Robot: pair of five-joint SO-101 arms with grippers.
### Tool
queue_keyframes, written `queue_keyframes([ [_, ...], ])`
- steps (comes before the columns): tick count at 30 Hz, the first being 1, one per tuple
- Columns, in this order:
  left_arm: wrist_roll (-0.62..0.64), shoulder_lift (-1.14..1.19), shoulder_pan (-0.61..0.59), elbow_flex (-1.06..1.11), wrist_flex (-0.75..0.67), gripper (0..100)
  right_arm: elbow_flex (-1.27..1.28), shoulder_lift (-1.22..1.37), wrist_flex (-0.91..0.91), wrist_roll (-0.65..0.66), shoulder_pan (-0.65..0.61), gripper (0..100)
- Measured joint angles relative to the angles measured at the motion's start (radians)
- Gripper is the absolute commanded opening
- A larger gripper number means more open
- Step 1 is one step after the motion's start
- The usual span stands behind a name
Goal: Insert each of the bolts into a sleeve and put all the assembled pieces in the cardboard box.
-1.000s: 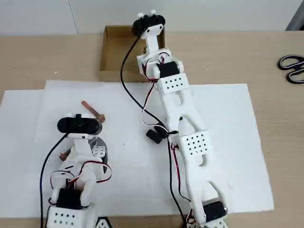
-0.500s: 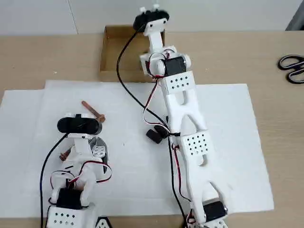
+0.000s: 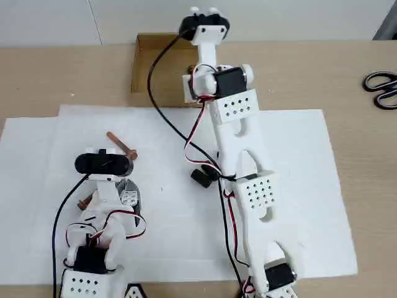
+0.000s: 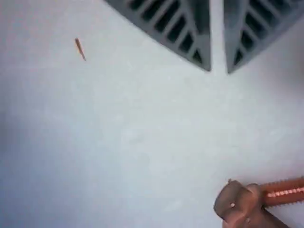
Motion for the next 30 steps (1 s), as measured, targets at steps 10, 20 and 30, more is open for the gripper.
queue_keyframes([
  [10,0.0,0.0,0.0,0.0,0.0,1,0.348,-0.236,0.005,-0.127,0.0,1.5],
  [20,0.0,0.0,0.0,0.0,0.0,1,0.887,-0.511,0.005,-0.255,0.017,1.6],
  [30,0.0,0.0,0.0,0.0,0.0,1,1.086,-0.529,0.005,-0.302,0.077,1.6],
])
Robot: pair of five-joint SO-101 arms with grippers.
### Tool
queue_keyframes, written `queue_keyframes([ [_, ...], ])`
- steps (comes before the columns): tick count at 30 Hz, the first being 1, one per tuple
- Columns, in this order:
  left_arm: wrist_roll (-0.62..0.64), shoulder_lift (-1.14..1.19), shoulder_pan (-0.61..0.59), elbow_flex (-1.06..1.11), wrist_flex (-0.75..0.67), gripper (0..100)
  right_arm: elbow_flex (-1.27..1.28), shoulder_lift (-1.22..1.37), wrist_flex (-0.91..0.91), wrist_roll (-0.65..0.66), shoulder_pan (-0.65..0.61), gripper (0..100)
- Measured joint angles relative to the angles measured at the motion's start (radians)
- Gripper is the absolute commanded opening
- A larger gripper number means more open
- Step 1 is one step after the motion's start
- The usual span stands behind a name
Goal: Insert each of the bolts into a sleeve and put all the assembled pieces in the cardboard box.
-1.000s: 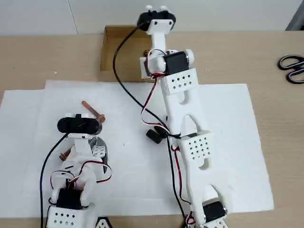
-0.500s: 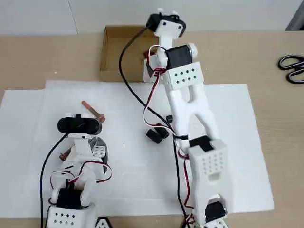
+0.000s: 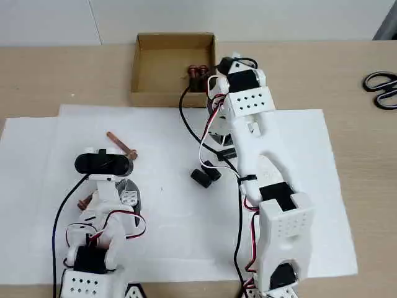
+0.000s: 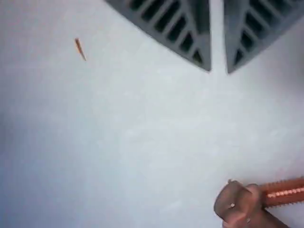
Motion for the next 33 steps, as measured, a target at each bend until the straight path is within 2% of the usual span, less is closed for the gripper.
queue_keyframes([
  [4,0.0,0.0,0.0,0.0,0.0,1,0.029,0.0,0.0,0.0,-0.003,2.9],
  [11,0.0,0.0,0.0,0.0,0.0,1,0.034,0.0,0.0,0.0,-0.002,19.5],
  [33,0.0,0.0,0.0,0.0,0.0,1,0.034,0.106,-0.072,-0.006,-0.003,19.8],
])
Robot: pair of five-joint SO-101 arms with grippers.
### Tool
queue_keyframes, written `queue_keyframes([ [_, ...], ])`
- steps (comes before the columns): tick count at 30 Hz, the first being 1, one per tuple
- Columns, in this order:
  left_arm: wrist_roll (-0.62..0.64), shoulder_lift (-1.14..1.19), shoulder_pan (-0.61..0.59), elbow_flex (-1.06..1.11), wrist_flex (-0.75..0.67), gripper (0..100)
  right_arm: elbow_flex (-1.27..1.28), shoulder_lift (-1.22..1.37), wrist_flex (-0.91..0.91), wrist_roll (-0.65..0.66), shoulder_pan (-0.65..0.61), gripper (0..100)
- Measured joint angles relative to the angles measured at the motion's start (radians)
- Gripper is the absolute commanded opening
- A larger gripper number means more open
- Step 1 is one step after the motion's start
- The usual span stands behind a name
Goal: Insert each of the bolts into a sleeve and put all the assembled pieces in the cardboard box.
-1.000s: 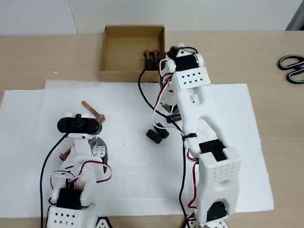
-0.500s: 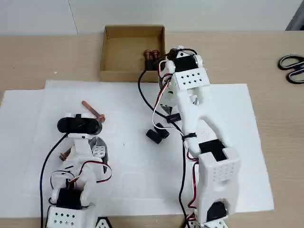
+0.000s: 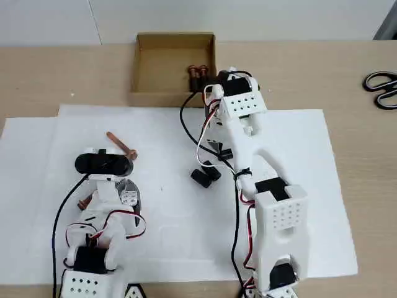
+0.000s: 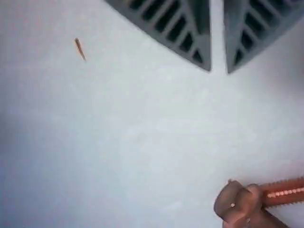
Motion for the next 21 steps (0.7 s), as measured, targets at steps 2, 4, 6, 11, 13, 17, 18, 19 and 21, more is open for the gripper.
queue_keyframes([
  [2,0.0,0.0,0.0,0.0,0.0,1,0.0,0.0,0.0,0.0,0.0,19.8],
  [4,0.0,0.0,0.0,0.0,0.0,1,0.0,0.0,0.0,0.0,0.0,19.8],
  [6,0.0,0.0,0.0,0.0,0.0,1,0.0,0.0,-0.008,0.0,0.0,19.8],
  [11,0.0,0.0,0.0,0.0,0.0,1,0.0,0.0,-0.063,0.0,0.0,19.8],
  [13,0.0,0.0,0.0,0.0,0.0,1,0.0,0.006,-0.086,0.0,0.0,19.8],
  [17,0.0,0.0,0.0,0.0,0.0,1,0.0,0.041,-0.1,0.0,0.006,19.8],
  [18,0.0,0.0,0.0,0.0,0.0,1,0.0,0.054,-0.1,0.0,0.006,19.8],
  [19,0.0,0.0,0.0,0.0,0.0,1,0.0,0.063,-0.1,0.0,0.006,19.8],
  [21,0.0,0.0,0.0,0.0,0.0,1,0.0,0.074,-0.1,0.0,0.008,19.8],
])
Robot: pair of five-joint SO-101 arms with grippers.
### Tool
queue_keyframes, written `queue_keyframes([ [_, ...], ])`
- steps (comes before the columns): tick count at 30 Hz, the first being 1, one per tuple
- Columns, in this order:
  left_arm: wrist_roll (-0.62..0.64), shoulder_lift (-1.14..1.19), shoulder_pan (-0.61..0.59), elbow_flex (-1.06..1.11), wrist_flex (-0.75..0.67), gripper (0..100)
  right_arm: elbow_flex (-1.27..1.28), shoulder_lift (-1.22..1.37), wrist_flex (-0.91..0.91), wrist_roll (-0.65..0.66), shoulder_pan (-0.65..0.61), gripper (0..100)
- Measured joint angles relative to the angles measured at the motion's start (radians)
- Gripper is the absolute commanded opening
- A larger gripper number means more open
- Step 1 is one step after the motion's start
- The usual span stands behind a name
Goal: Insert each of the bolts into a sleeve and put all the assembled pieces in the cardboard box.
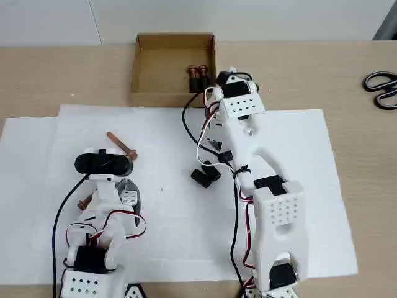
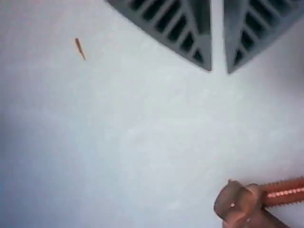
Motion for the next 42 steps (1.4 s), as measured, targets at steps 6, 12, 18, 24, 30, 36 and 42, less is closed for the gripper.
queue_keyframes([
  [6,0.0,0.0,0.0,0.0,0.0,1,0.0,0.002,0.057,0.0,-0.028,19.7],
  [12,0.0,0.0,0.0,0.0,0.0,1,0.0,-0.002,0.127,0.0,-0.041,7.8],
  [18,0.0,0.0,0.0,0.0,0.0,1,0.0,-0.02,0.13,0.0,-0.052,2.3],
  [24,0.0,0.0,0.0,0.0,0.0,1,0.0,-0.02,0.13,0.0,-0.06,4.7],
  [30,0.0,0.0,0.0,0.0,0.0,1,0.0,-0.02,0.13,0.003,-0.084,11.8],
  [36,0.0,0.0,0.0,0.0,0.0,1,0.0,-0.02,0.13,0.037,-0.086,14.7],
  [42,0.0,0.0,0.0,0.0,0.0,1,0.0,-0.02,0.144,0.037,-0.101,14.7],
])
